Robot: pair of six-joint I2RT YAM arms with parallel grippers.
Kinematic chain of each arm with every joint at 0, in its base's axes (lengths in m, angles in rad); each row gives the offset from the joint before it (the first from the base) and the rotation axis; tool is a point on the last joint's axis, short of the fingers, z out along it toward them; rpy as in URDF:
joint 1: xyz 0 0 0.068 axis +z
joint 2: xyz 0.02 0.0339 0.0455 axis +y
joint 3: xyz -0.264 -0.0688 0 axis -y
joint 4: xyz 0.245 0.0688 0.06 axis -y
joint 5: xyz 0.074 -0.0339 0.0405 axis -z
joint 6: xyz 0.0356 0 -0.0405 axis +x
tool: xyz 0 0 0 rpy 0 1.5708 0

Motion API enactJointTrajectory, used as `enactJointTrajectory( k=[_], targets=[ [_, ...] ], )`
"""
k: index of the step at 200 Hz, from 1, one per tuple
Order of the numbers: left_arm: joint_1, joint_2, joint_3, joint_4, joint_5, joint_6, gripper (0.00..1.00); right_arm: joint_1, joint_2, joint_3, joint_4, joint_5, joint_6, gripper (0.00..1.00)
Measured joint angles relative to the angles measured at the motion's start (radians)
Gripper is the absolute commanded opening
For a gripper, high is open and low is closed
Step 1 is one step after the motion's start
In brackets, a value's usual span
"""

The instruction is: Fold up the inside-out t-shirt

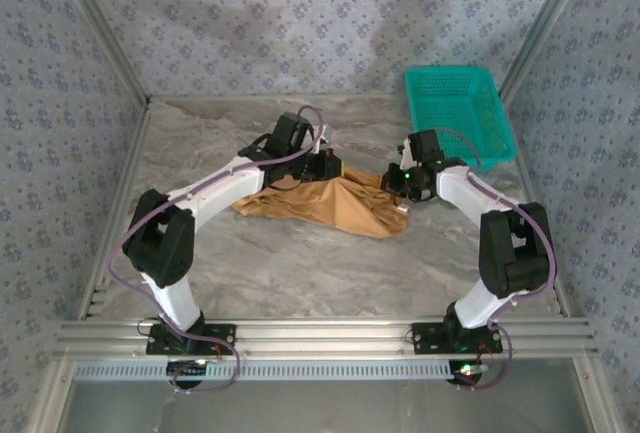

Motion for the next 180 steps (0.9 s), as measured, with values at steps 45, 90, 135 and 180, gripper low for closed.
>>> enactJointTrajectory(
  k=[45, 90, 135, 180],
  targets=[
    [-0.009, 0.088, -0.114, 0.121, 0.011, -0.051, 0.00, 0.052, -0.002, 0.000, -0.050, 0.072, 0.004, 0.11],
    [-0.036, 0.126, -0.166, 0.141, 0.005, -0.068, 0.00, 0.124, -0.081, 0.000, -0.150, 0.206, 0.041, 0.37],
    [-0.034, 0.126, -0.163, 0.158, -0.003, -0.068, 0.00, 0.262, -0.141, 0.000, -0.175, 0.254, 0.065, 0.33],
    [-0.034, 0.126, -0.163, 0.158, -0.013, -0.068, 0.00, 0.285, -0.011, 0.038, -0.165, 0.256, 0.091, 0.33]
  ],
)
